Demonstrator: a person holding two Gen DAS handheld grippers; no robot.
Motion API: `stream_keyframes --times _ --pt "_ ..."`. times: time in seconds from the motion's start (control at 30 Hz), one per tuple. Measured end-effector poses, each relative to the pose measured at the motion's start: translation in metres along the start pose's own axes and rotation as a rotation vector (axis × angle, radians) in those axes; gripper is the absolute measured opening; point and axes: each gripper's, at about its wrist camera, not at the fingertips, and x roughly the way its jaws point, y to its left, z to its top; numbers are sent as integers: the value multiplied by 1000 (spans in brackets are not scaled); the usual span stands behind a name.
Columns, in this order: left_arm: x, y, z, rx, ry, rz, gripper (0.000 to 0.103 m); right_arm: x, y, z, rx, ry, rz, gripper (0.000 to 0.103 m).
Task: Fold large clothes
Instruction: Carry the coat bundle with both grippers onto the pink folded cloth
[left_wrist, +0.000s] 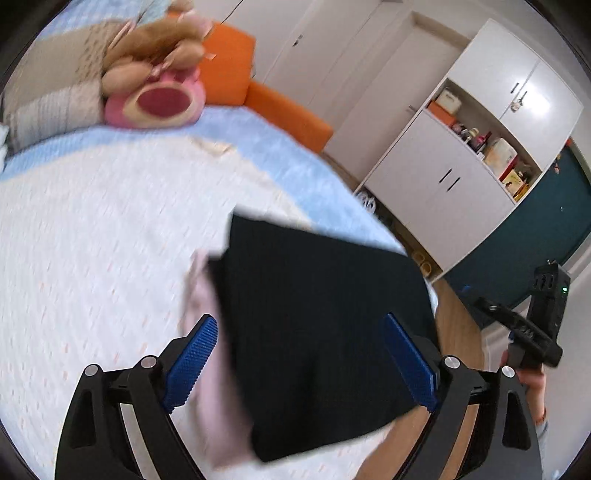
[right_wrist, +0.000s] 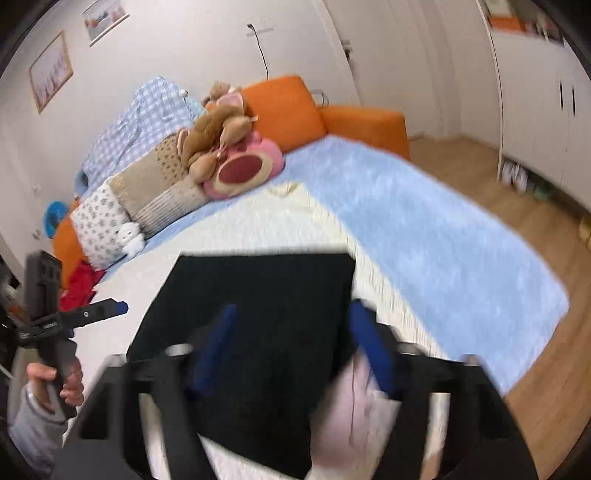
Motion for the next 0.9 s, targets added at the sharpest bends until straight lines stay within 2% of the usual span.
stream_keyframes --times 0.03,0.1,0.2,0.3,0.37,0.47,0.53,0.63,0.73,0.77,0.8,0.83,0.9 --pt "9 -8 8 10 -11 14 92 7 2 6 5 9 -3 32" --pt "33 -21 25 48 -13 67 92 28 2 18 23 21 -35 32" --pt "79 -32 43 74 29 161 92 66 -10 24 49 53 -120 32" --pt "126 -6 48 -3 129 173 92 109 -23 12 74 114 -151 32" --pt "143 8 40 -2 119 179 93 129 -29 -1 73 134 -149 32" --pt "153 20 26 19 72 181 94 146 -34 -15 55 94 -150 32" --pt "158 23 22 26 47 185 94 151 -29 -20 3 64 -182 32" --pt "161 22 19 40 41 198 94 155 -17 -22 -80 34 -247 34" --pt "149 18 22 66 40 178 94 142 -10 -21 -115 1 -253 35" --pt "141 16 22 76 34 179 94 134 -8 -21 -118 -11 -249 37" --pt "126 12 19 90 11 188 94 119 -5 -22 -113 -35 -236 47" --pt "112 8 15 103 -8 196 94 107 -2 -23 -106 -52 -211 64" --pt "86 -2 5 143 -31 179 94 83 6 -29 -95 -79 -162 76"
